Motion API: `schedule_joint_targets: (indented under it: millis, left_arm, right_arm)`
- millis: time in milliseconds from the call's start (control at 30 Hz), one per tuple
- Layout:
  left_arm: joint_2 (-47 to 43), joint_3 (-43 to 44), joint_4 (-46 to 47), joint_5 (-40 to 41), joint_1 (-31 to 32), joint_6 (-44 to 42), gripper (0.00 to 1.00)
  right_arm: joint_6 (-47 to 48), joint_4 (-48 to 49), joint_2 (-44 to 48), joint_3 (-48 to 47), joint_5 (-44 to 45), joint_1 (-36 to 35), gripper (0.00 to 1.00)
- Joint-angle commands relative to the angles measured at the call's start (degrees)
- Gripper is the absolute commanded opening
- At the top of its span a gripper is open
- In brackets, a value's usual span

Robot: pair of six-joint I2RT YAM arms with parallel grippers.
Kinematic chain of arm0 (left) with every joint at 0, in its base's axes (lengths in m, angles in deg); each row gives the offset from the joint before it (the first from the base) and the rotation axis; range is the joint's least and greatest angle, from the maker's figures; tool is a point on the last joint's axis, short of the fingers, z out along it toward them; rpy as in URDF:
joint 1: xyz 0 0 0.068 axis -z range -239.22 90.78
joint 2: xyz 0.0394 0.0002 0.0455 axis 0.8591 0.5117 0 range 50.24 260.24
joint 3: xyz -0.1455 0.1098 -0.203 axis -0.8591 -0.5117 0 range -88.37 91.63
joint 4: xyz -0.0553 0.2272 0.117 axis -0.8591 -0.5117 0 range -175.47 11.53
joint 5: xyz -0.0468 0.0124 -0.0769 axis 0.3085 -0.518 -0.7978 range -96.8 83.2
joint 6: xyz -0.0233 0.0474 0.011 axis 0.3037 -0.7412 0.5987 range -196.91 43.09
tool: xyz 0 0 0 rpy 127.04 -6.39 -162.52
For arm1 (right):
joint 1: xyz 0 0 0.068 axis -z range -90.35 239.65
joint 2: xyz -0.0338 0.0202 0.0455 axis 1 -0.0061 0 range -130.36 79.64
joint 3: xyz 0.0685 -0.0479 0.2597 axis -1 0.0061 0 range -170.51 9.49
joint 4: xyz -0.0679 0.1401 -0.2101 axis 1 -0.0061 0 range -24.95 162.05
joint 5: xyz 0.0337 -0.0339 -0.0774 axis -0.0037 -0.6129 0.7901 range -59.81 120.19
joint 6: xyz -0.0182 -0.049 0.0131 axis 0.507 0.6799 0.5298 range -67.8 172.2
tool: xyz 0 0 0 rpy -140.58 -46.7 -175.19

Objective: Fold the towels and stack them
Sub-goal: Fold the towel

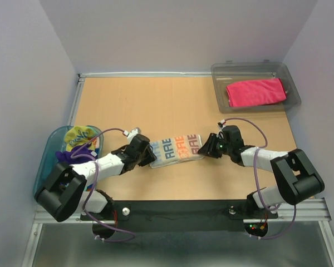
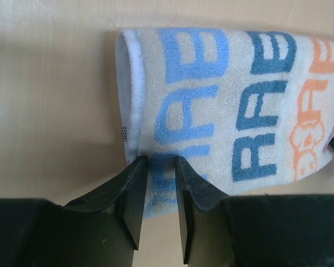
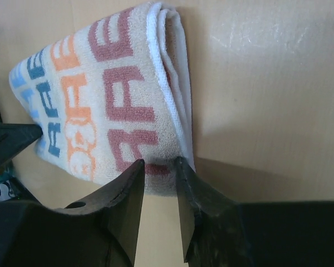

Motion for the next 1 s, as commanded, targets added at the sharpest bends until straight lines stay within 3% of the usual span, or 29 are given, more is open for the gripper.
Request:
schedule_joint_targets:
  millis: [0,167,300,367,467,600,633,667,900,967]
  left_arm:
    - [0.8,-5.0,1.0,-0.6,-4.4,-1.6,0.38]
    - [0.8,-1.2,-2.4,1.5,-7.3,-5.3,0.39]
    - [1.8,8.0,-8.9,7.0,-7.5,-11.8,0.5]
    - [1.4,11.0,-10.4,8.1,-7.5,-15.3,0.56]
    - [-0.4,16.1,-12.6,11.1,-5.6,-23.6,0.75]
    - [-1.1,23.0,-15.5,15.8,3.4,-29.6,0.86]
    - [-0.5,24.1,-15.9,15.5,5.2,-29.9,0.86]
    - [1.1,25.3,-16.1,15.1,9.0,-30.0,0.86]
    - [15.4,42.0,-21.5,13.9,21.9,-31.0,0.86]
    - [20.9,48.0,-24.5,14.6,24.2,-32.5,0.81]
  right_arm:
    - [0.5,2.2,1.6,5.0,0.9,-0.5,0.35]
    - [0.1,-0.3,7.5,7.6,0.0,-0.5,0.34]
    - [3.7,-9.1,12.7,3.4,4.7,-0.5,0.35]
    - [7.5,-14.0,15.4,-1.6,7.8,-0.2,0.49]
    - [11.7,-21.6,15.7,-6.6,12.1,3.8,0.68]
    - [13.0,-23.3,13.9,-8.3,10.2,13.2,0.87]
    - [12.7,-23.4,13.7,-8.3,9.8,14.8,0.97]
    - [11.8,-23.3,13.5,-8.3,9.3,17.3,1.0]
    - [11.3,-23.2,10.6,-8.8,5.0,21.4,1.0]
    - [11.3,-23.2,10.7,-8.5,4.7,21.4,1.0]
